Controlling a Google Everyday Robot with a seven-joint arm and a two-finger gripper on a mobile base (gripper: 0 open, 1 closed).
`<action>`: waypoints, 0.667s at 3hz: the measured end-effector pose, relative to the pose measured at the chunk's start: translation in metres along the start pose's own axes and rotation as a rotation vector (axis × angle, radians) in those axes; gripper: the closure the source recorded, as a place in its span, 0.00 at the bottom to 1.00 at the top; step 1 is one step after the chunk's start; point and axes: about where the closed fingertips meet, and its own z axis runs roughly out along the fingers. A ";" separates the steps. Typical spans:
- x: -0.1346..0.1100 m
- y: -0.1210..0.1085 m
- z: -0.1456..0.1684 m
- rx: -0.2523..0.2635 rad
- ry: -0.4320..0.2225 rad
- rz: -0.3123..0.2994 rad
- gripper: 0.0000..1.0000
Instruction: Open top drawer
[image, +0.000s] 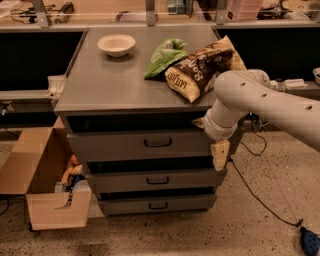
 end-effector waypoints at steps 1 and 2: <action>0.003 -0.014 0.015 -0.020 0.002 0.005 0.12; 0.002 -0.013 0.015 -0.022 0.001 0.005 0.35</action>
Offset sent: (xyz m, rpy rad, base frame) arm 0.0204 0.0163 -0.0164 -0.0133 0.0593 0.0023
